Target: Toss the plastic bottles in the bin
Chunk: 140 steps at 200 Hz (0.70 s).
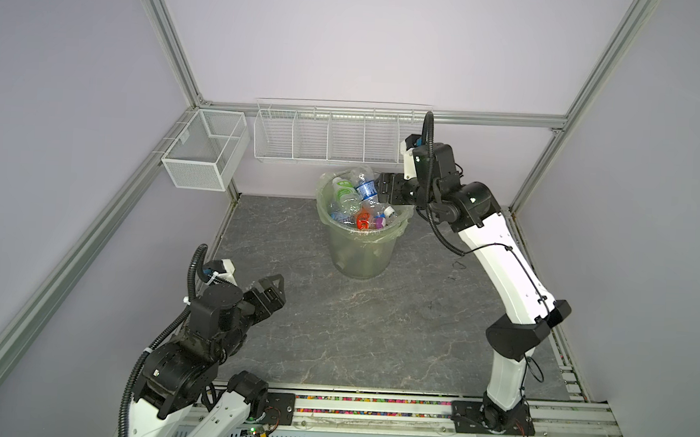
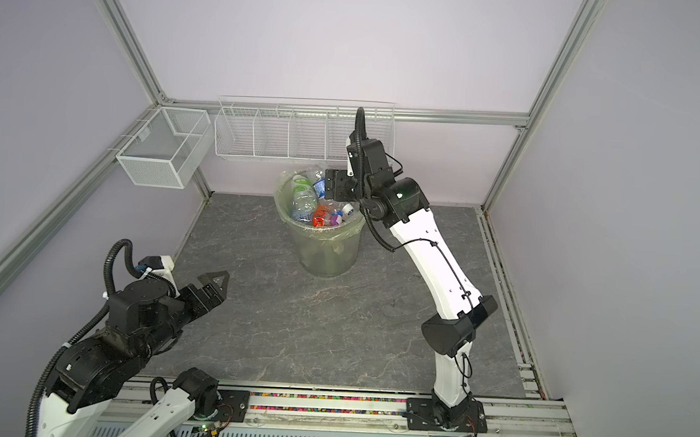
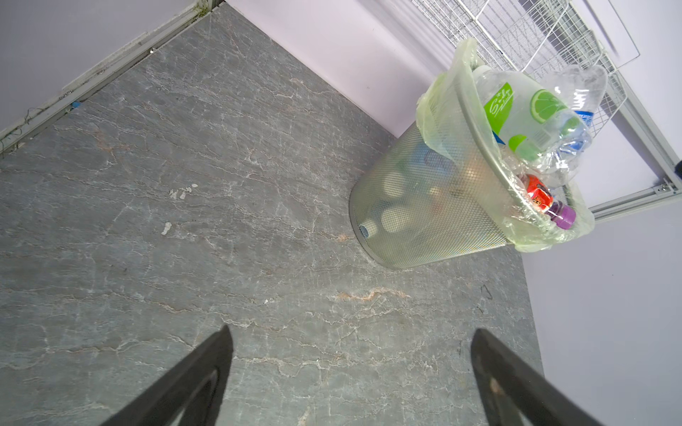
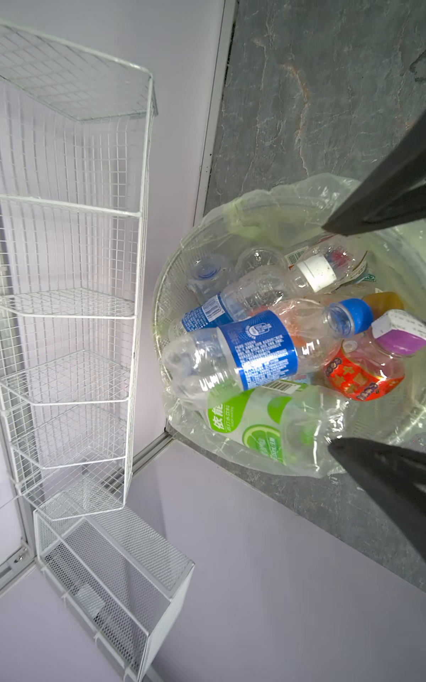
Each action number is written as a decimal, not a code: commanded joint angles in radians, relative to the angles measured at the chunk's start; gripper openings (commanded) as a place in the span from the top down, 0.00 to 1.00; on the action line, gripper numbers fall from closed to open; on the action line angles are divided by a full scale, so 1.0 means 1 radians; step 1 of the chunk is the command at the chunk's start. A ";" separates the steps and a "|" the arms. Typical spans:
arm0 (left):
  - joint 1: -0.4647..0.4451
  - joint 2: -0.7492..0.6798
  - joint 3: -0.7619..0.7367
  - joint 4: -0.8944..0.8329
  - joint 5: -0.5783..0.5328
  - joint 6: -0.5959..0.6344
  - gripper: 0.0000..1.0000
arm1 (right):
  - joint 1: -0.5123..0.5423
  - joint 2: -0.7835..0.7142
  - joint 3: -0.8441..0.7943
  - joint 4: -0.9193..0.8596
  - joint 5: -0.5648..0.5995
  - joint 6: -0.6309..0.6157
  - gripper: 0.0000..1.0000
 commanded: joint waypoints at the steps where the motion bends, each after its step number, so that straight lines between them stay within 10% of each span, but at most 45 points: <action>1: -0.002 -0.004 0.019 -0.019 -0.009 -0.012 0.01 | 0.002 -0.030 -0.047 0.031 -0.008 -0.013 0.12; 140: -0.002 0.017 0.035 0.009 -0.018 0.029 0.00 | 0.002 -0.463 -0.483 0.205 0.079 -0.050 0.12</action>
